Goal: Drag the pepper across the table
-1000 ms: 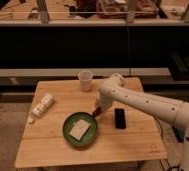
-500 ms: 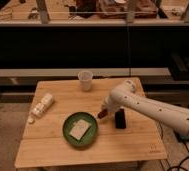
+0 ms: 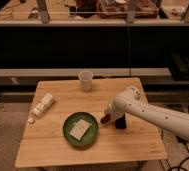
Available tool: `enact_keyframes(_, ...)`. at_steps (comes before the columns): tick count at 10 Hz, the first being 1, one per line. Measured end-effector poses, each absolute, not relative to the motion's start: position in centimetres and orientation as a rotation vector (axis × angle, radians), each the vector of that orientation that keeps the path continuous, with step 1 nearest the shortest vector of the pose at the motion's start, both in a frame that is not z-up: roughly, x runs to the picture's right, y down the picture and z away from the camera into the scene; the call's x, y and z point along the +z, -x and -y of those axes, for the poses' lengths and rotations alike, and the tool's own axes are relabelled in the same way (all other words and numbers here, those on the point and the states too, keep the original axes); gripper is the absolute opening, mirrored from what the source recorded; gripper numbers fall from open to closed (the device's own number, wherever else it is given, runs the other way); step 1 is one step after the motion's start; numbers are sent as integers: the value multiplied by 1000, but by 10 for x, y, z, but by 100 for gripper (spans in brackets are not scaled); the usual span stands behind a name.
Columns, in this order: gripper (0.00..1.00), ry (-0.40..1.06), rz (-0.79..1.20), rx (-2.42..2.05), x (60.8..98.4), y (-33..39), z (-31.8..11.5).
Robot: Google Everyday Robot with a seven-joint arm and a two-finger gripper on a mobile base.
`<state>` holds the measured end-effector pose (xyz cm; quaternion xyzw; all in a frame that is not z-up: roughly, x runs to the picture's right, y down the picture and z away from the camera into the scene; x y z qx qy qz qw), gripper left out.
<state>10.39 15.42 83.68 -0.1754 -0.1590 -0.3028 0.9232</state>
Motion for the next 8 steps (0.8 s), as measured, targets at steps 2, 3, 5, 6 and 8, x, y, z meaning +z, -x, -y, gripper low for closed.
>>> enact_keyframes(2, 0, 393, 303, -610, 820, -110, -161)
enact_keyframes(3, 0, 411, 292, -591, 814, -117, -169)
enact_keyframes(5, 0, 442, 283, -540, 801, -128, -195)
enact_keyframes(6, 0, 454, 278, -506, 798, -135, -213)
enact_keyframes(8, 0, 442, 263, -483, 800, -141, -227)
